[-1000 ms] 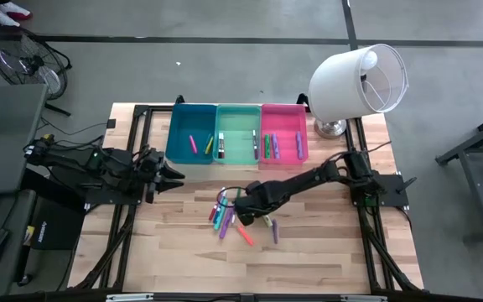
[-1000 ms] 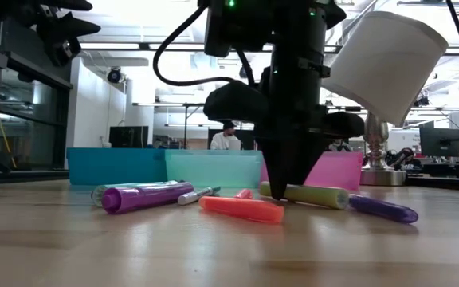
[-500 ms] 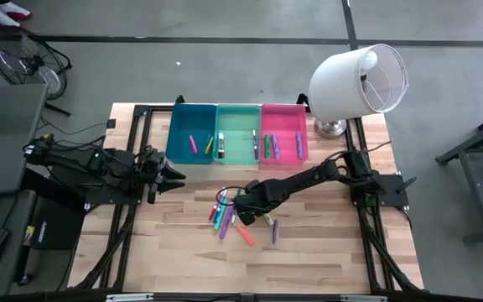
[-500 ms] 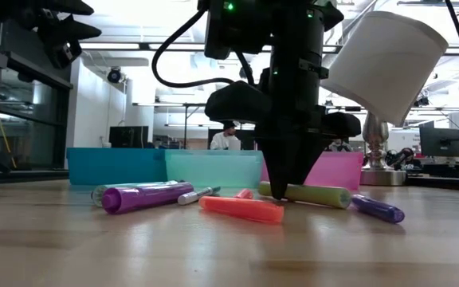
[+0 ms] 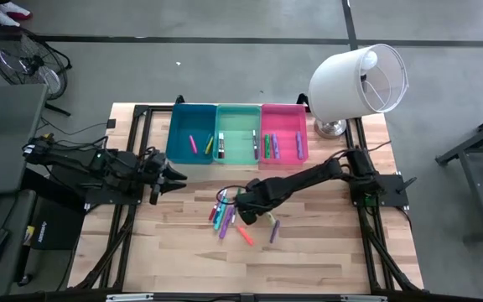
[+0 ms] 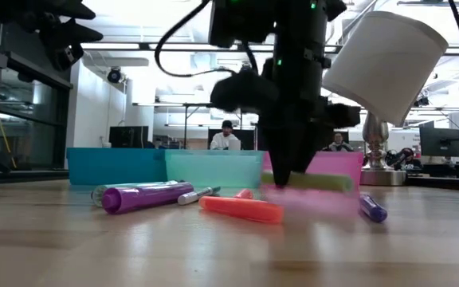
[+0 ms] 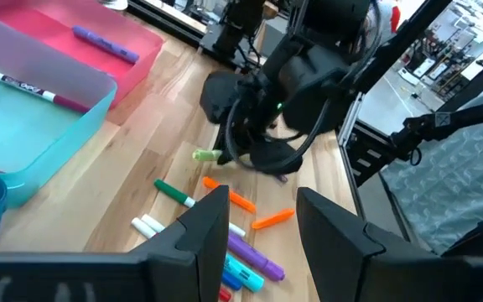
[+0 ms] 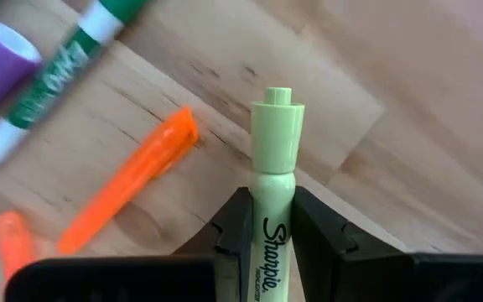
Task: Pick & Place Markers
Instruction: Put the light green highlighter pen into the pink bin
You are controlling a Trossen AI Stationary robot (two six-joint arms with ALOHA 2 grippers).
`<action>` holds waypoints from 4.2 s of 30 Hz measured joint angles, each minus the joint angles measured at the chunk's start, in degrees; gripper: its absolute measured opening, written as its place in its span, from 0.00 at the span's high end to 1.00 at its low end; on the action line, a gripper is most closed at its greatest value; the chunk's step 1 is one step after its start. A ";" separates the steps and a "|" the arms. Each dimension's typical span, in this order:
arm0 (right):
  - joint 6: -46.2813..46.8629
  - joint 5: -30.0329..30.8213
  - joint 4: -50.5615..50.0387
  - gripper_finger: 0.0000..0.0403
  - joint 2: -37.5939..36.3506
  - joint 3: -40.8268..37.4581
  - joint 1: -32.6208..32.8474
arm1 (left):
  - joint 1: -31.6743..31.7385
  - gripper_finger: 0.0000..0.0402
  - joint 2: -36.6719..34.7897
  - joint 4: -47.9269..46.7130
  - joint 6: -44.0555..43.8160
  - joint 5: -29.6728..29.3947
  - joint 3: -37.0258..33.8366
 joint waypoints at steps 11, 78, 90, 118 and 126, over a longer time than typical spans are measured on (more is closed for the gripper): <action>-2.85 8.23 -0.59 0.87 -8.74 0.00 -0.11 | 0.00 0.65 0.46 5.85 0.44 -1.34 0.00; -38.03 11.21 25.74 0.87 -29.43 0.04 -1.90 | 0.04 0.60 39.91 51.55 9.75 -2.10 10.66; -37.71 15.22 22.24 0.87 -30.94 0.04 -2.56 | 0.04 0.37 39.91 51.26 9.63 -9.78 10.80; -23.35 22.26 0.56 0.87 -18.93 0.02 -25.12 | 0.00 0.37 35.83 51.36 14.48 -8.32 10.76; -16.08 22.41 -0.43 0.87 -13.10 0.00 -27.43 | -0.02 0.37 28.17 40.01 15.11 -8.10 10.77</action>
